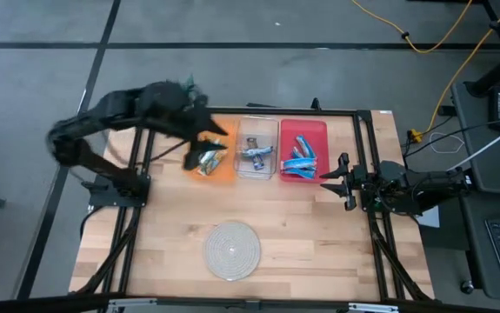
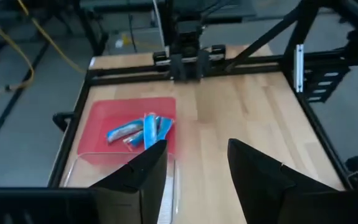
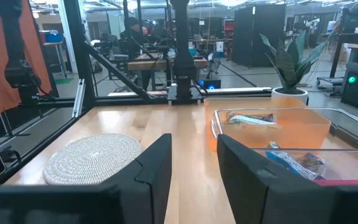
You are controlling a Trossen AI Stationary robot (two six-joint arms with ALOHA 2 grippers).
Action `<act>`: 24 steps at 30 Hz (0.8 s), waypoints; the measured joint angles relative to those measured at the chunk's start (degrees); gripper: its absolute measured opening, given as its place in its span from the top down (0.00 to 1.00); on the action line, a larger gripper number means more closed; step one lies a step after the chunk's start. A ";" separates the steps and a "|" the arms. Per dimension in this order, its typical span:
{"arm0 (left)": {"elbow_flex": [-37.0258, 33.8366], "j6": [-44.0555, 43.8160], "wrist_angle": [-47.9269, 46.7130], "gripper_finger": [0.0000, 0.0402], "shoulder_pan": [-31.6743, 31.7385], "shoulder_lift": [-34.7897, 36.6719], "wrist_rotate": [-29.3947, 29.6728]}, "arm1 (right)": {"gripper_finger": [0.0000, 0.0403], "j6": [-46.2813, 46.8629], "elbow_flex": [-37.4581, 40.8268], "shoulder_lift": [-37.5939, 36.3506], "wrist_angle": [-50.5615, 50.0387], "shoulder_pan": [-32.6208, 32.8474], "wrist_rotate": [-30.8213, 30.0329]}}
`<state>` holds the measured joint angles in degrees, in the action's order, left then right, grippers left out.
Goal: Pick and place Granola Bars by type
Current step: Return to Home Position
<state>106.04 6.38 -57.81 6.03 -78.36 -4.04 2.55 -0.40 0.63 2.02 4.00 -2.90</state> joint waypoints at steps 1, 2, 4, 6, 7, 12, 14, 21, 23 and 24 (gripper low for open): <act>-5.03 0.22 2.80 0.59 -0.41 3.45 0.24 | 0.67 0.01 0.00 0.00 -0.01 -0.01 0.00; -10.17 0.33 5.79 0.59 -0.74 6.96 0.95 | 0.67 0.01 0.00 0.00 -0.01 0.00 0.00; -21.22 -0.14 12.76 0.59 -1.28 14.29 3.22 | 0.67 0.00 0.00 0.01 0.00 0.01 0.00; -32.19 -1.35 20.15 0.59 -1.51 21.79 5.19 | 0.67 0.01 0.00 0.00 0.00 0.00 0.00; -37.84 -2.29 24.58 0.59 -1.51 25.44 6.33 | 0.67 0.00 0.00 0.01 0.00 0.01 0.00; -64.42 -7.49 53.01 0.60 -1.54 41.19 7.80 | 0.67 0.01 0.00 0.00 0.00 0.00 0.00; -73.76 -7.69 62.33 0.60 -1.54 46.36 6.01 | 0.67 0.01 0.00 0.00 0.00 0.00 0.00; -96.36 -11.21 79.62 0.59 -1.16 58.24 7.08 | 0.67 0.00 0.00 0.01 0.00 0.00 0.00; -99.59 -12.05 80.88 0.59 -0.76 60.81 7.82 | 0.67 0.01 0.00 -0.01 0.00 -0.01 0.00; -100.82 -12.17 80.78 0.59 -0.50 61.82 8.00 | 0.67 0.01 0.00 0.00 0.00 0.00 0.00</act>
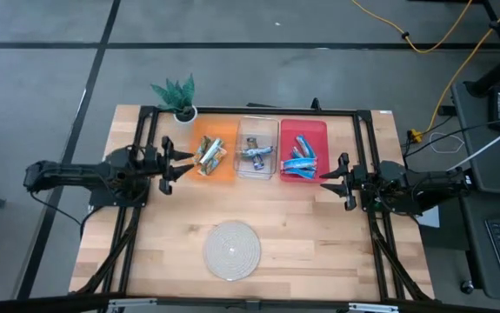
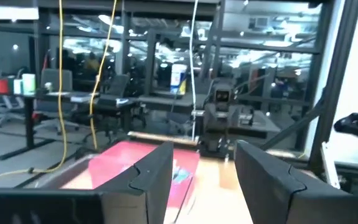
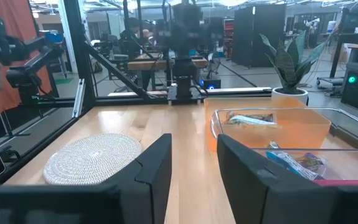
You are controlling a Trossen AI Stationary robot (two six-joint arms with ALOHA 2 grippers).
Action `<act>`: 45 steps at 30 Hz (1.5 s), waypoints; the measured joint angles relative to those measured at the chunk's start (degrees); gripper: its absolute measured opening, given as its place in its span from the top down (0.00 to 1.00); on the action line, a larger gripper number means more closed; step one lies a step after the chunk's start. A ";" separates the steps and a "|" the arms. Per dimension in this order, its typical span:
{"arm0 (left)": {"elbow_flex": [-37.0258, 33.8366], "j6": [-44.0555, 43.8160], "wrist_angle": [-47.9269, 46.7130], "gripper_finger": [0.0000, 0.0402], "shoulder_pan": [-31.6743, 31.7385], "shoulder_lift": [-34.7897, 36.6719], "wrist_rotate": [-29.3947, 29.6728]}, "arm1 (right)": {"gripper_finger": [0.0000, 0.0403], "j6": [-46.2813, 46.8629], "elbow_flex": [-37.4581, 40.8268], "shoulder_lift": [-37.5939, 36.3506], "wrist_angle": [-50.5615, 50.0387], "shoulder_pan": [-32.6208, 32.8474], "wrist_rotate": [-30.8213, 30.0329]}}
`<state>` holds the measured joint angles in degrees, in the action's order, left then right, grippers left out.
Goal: Pick and place Granola Bars by type
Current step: Return to Home Position
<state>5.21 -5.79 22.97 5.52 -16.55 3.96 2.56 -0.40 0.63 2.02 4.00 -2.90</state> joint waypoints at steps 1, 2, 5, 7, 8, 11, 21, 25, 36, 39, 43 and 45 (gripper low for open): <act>-1.10 -0.08 -0.16 0.59 0.23 0.90 0.04 | 0.67 0.00 0.00 0.00 0.00 0.00 0.00; -2.22 -0.28 -0.46 0.60 0.40 1.75 0.05 | 0.67 0.00 0.00 -0.01 0.00 0.00 0.00; -4.78 -1.48 -0.97 0.60 0.97 3.06 0.05 | 0.67 -0.01 0.00 -0.01 0.00 0.01 0.00; -4.74 -2.02 -4.35 0.59 1.31 3.31 0.27 | 0.67 0.00 0.00 -0.01 -0.02 -0.01 0.00; -4.72 -2.35 -5.70 0.59 1.39 3.25 0.46 | 0.67 0.00 0.00 -0.01 0.00 0.00 0.00; -4.72 -0.93 -10.11 0.59 1.39 3.22 0.48 | 0.67 -0.01 0.00 0.01 0.00 0.01 0.00; -4.72 7.87 -19.04 0.60 1.28 3.18 -0.47 | 0.67 -0.01 0.00 0.00 0.00 0.00 0.00; -4.72 9.52 -21.95 0.59 1.28 3.18 -0.81 | 0.67 -0.01 0.00 -0.01 -0.01 0.00 0.00; -4.72 15.63 -17.94 0.60 1.33 10.64 -12.52 | 0.67 0.00 0.00 0.00 0.00 0.01 0.00; -4.74 14.24 -20.86 0.59 1.33 14.44 -12.01 | 0.67 -0.01 0.00 -0.01 -0.02 0.01 0.00; -4.70 15.11 -20.58 0.59 1.22 16.52 -11.68 | 0.67 0.01 0.00 -0.01 0.00 0.00 0.00; -4.74 14.99 -21.03 0.59 1.33 16.51 -11.19 | 0.67 0.00 0.00 -0.01 -0.03 0.00 0.00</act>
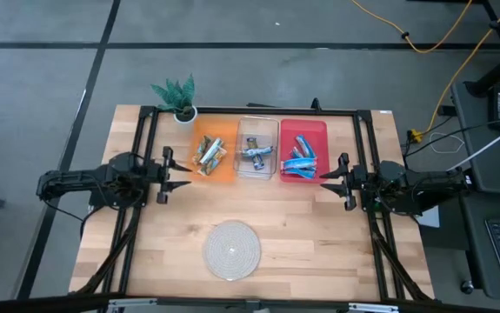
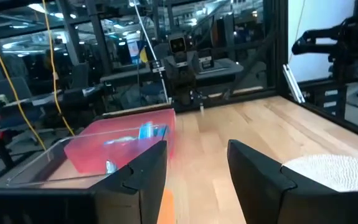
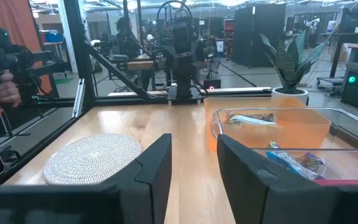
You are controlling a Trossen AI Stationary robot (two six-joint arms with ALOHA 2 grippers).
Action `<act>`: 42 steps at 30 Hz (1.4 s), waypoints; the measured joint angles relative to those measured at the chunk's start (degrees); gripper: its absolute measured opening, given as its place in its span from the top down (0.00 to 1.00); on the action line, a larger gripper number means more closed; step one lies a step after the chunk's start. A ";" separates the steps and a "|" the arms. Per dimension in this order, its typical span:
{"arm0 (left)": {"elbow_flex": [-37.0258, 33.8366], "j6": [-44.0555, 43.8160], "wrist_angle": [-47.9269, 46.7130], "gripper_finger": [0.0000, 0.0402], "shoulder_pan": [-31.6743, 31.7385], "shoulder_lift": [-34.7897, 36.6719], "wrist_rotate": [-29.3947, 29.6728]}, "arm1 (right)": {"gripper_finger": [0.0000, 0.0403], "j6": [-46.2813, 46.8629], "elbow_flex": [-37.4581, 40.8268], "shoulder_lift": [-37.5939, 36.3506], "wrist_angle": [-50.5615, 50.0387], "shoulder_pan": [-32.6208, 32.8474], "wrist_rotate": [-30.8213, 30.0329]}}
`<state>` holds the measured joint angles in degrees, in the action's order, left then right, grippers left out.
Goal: Pick and place Granola Bars by type
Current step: Return to Home Position
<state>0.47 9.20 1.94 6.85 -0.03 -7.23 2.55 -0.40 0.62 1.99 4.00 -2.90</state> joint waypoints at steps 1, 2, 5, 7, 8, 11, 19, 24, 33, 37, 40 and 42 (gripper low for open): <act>0.00 -0.22 0.02 0.59 0.01 0.00 0.01 | 0.67 -0.01 0.00 0.00 0.01 0.00 0.01; 0.00 -0.47 -0.01 0.60 0.00 -0.08 0.03 | 0.67 0.00 0.00 0.00 0.03 0.01 -0.01; 0.00 -1.42 -0.01 0.60 0.00 0.00 0.01 | 0.67 0.00 0.00 0.00 0.01 0.00 0.00; 0.00 -2.64 0.02 0.59 0.00 -0.26 0.05 | 0.67 -0.01 0.00 0.00 0.01 0.01 0.00; 0.00 -2.81 0.01 0.59 0.00 -0.56 0.05 | 0.67 -0.01 0.00 0.00 0.03 0.01 0.00; 0.00 -3.04 -0.01 0.59 0.00 -0.88 0.05 | 0.67 0.00 0.00 0.00 0.03 0.01 0.00; 0.00 -5.47 0.02 0.60 0.00 -0.92 0.05 | 0.67 -0.01 0.00 0.00 0.01 0.01 0.00; 0.00 -5.47 0.02 0.59 0.00 -0.92 0.05 | 0.67 0.00 0.00 0.00 0.03 0.00 0.00; 0.00 -5.47 0.02 0.60 0.00 -0.92 0.07 | 0.67 0.02 0.00 0.00 0.03 -0.02 0.00; 0.00 -5.46 0.02 0.60 0.00 -0.92 0.08 | 0.67 -0.01 0.00 0.00 0.03 -0.01 0.00; 0.00 -5.45 0.02 0.59 0.00 -0.92 0.08 | 0.67 -0.01 0.00 0.00 0.03 -0.01 0.00; 0.00 -5.45 0.02 0.59 0.01 -0.92 0.08 | 0.67 0.02 0.00 0.00 0.03 -0.01 0.00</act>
